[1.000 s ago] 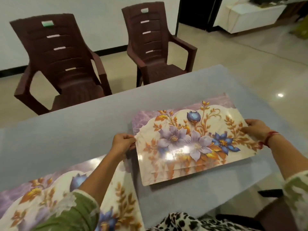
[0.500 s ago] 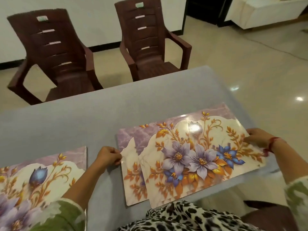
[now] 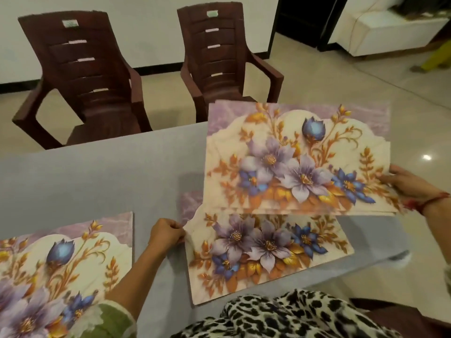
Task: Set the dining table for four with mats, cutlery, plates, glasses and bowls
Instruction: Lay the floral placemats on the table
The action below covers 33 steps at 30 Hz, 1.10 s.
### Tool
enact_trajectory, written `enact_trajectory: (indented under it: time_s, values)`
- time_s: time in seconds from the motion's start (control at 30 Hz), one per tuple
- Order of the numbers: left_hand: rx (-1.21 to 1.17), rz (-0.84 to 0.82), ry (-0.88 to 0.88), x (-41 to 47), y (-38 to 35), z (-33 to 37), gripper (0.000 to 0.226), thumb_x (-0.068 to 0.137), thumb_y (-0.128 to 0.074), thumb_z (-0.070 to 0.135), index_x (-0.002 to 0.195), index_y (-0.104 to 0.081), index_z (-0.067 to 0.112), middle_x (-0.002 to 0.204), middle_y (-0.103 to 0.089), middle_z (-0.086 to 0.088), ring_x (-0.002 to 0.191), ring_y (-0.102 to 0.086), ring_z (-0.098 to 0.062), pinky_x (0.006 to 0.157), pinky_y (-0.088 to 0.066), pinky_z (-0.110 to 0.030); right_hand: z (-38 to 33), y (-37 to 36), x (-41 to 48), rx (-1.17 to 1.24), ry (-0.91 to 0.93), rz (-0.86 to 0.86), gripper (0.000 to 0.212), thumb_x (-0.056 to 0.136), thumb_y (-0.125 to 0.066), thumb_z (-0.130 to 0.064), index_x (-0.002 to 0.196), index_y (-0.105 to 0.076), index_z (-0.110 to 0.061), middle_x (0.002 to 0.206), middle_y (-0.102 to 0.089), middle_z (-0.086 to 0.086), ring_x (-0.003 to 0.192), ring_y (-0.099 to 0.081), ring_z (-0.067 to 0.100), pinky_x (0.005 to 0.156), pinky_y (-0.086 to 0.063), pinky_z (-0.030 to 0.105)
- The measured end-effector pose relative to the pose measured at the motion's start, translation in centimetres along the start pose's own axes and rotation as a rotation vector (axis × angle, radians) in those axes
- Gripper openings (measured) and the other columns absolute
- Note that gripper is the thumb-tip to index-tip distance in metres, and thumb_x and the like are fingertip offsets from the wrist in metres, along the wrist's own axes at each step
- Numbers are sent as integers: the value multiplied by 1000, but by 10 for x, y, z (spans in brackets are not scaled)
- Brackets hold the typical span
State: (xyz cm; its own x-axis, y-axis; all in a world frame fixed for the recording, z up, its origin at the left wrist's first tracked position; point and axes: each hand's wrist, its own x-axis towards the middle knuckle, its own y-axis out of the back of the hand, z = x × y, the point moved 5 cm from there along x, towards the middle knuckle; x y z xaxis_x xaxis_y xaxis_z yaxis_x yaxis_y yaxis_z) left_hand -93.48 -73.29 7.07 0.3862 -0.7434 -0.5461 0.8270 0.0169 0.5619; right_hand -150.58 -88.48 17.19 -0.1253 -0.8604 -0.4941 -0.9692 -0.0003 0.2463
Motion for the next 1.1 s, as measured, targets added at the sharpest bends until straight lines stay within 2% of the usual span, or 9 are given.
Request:
enact_trajectory:
  time_s: [0.07,0.13,0.23,0.33,0.47,0.67,0.77,0.87,1.1]
  values:
    - [141,15,-7,-4,2,4,10,80,-70,12,71,-72,7,71,-69,-8,67,-65,-22,68,-57,-36,-5,-16,3,71,41,20,22,93,-50,-6,114,-56,-11,86,-74,-7,70,-70,8,60,-58,24]
    - [225,84,-33,-3,12,16,10,79,-72,19,76,-71,10,78,-68,-7,71,-62,-21,64,-51,-30,-10,-32,6,117,46,2,19,94,-45,-4,107,-56,-13,84,-74,-8,69,-69,6,57,-57,22]
    - [-17,213,-116,8,33,41,13,87,-65,21,88,-69,8,94,-70,-15,83,-63,-29,77,-53,-36,-15,-44,13,131,47,-40,21,93,-48,-6,111,-54,-14,79,-74,-6,71,-70,8,56,-57,24]
    - [-669,-27,3,8,28,73,40,100,-39,40,105,-61,6,104,-66,-13,95,-62,-28,84,-50,-39,-18,-46,24,80,45,-98,23,86,-62,-16,109,-56,-13,83,-74,-1,71,-71,12,57,-58,26]
    - [-815,-287,-19,8,-3,114,69,94,-18,63,110,-61,12,104,-68,-9,98,-63,-26,78,-49,-36,-21,-38,59,-10,54,-160,25,93,-51,-10,118,-55,-10,104,-67,13,85,-67,25,73,-58,39]
    - [-598,87,-80,15,-75,148,20,95,-54,20,83,-66,8,70,-66,-6,62,-60,-21,62,-45,-26,-15,15,118,-74,57,-255,24,93,-52,-8,115,-60,-9,102,-70,10,87,-67,24,80,-57,39]
    - [-579,150,-38,6,-127,163,17,94,-56,16,93,-66,3,78,-65,-10,73,-59,-27,72,-46,-35,-16,51,151,-134,77,-323,19,94,-51,-7,111,-61,-9,104,-69,12,84,-67,21,72,-58,33]
    - [-533,261,-15,-16,-175,181,21,95,-54,14,99,-65,-3,80,-65,-12,68,-59,-25,68,-48,-30,-15,83,176,-225,87,-349,18,95,-50,-7,110,-59,-7,102,-68,13,85,-67,24,69,-58,30]
    - [-410,481,54,-70,-225,208,27,98,-46,11,110,-61,-8,102,-60,-18,85,-53,-25,68,-37,-29,-16,99,211,-366,96,-421,20,93,-50,-3,110,-59,-4,102,-69,18,91,-68,32,80,-56,42]
